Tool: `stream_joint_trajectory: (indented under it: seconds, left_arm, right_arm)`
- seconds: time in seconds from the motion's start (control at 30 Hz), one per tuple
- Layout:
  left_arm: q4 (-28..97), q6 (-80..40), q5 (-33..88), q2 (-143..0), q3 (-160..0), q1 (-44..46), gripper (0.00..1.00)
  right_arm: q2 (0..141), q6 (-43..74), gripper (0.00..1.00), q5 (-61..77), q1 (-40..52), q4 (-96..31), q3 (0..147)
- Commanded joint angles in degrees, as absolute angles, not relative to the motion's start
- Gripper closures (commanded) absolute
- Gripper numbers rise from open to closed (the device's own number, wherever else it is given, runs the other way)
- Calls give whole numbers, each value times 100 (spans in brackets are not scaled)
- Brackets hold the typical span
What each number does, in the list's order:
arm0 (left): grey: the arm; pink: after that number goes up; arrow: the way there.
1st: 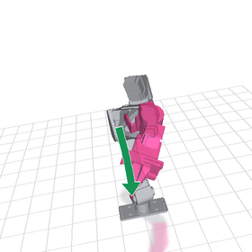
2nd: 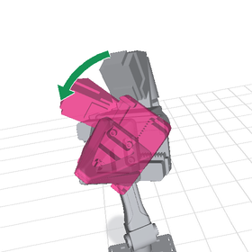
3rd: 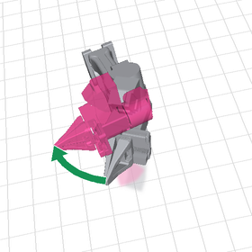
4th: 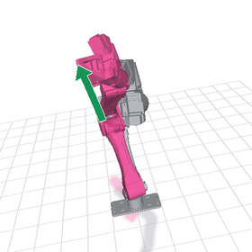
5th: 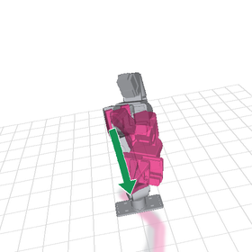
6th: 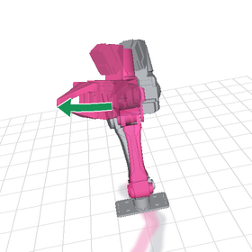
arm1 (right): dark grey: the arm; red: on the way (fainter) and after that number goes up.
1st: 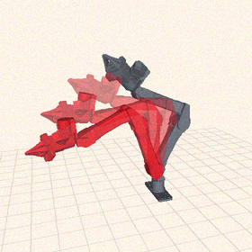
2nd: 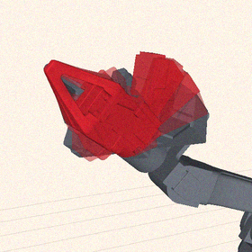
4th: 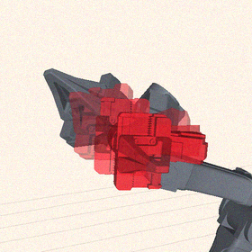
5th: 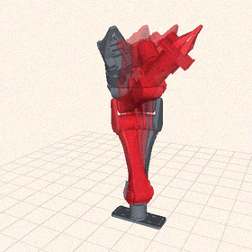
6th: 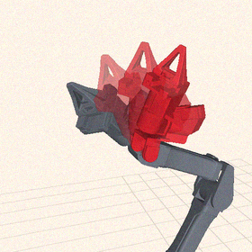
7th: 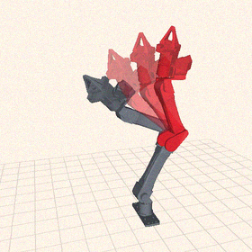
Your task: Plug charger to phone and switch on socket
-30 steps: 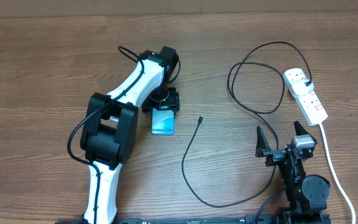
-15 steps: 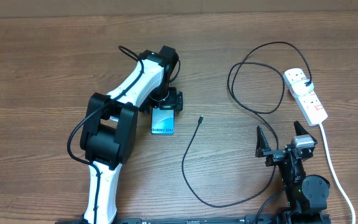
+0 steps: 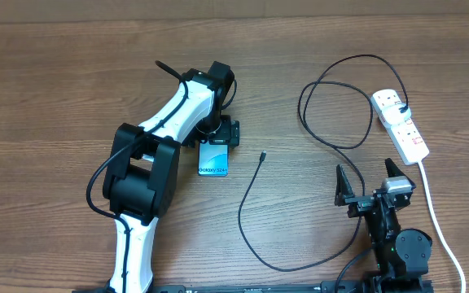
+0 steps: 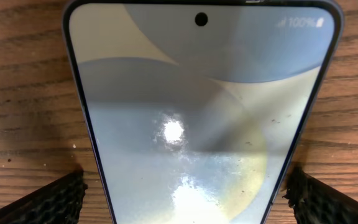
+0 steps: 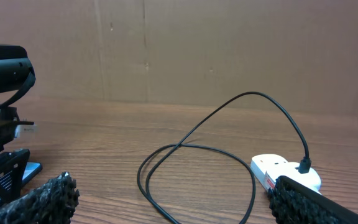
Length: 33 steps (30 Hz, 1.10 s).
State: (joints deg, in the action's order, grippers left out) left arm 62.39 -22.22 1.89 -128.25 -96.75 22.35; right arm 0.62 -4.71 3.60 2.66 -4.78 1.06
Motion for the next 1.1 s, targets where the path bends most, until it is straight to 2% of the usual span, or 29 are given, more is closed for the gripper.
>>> stream_joint_trajectory:
  seconds: [0.0,0.3,1.07]
  left_arm:
    - [6281,-2056,158,-13061,-9382,2180,1]
    - [6578,-2056,154,-13061,-9382,2180,0]
    - [6313,-2099,148,-13061,-9382,2180,20]
  right_arm:
    - [16,-451,0,309,279,-462,47]
    - [16,-451,0,309,279,-462,47]
    - [16,-451,0,309,279,-462,47]
